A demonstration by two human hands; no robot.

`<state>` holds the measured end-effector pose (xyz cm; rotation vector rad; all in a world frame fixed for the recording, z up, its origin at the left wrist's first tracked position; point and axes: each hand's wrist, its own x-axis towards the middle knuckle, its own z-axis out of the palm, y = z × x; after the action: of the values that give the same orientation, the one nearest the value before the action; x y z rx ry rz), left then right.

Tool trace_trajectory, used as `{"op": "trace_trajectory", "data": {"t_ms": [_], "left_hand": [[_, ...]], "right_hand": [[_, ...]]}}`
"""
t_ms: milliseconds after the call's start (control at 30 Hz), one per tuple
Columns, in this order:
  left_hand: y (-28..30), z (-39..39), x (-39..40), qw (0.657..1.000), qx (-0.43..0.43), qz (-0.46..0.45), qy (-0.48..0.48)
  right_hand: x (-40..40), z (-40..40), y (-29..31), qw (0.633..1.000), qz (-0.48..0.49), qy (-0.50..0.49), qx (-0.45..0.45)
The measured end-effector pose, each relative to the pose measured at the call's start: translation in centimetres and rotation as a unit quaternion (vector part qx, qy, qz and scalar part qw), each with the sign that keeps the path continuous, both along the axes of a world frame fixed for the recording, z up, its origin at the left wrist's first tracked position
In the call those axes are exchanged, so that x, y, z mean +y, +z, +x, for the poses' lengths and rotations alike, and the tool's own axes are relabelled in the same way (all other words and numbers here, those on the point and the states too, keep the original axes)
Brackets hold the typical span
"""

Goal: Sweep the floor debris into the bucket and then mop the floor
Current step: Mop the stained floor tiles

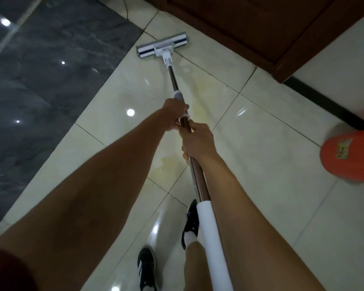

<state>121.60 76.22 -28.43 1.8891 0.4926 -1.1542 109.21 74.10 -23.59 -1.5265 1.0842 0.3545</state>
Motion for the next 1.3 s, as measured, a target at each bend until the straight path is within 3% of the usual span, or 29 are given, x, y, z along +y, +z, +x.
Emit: {"op": "trace_trajectory", "data": {"t_ms": [200,533,833,1300], "left_hand": [[1.0,-5.4,3.9,0.996,0.015,0.008,-0.092],[2.5,-18.0,18.0,0.972,0.020,-0.008,-0.236],[4.5,-26.8,29.7,0.958,0.047,0.011,-0.282],[6.1,-44.2,44.1,0.944,0.039,0.047,-0.324]], "right_hand": [[5.3,-6.2,1.1,0.998,0.036,-0.059,-0.007],[22.2,-18.7,2.9,0.989,0.039,-0.143,0.021],[35.3,-27.6,3.9,0.985,0.017,-0.166,0.037],[49.0,-44.8,6.0,0.992,0.012,-0.112,0.052]]}}
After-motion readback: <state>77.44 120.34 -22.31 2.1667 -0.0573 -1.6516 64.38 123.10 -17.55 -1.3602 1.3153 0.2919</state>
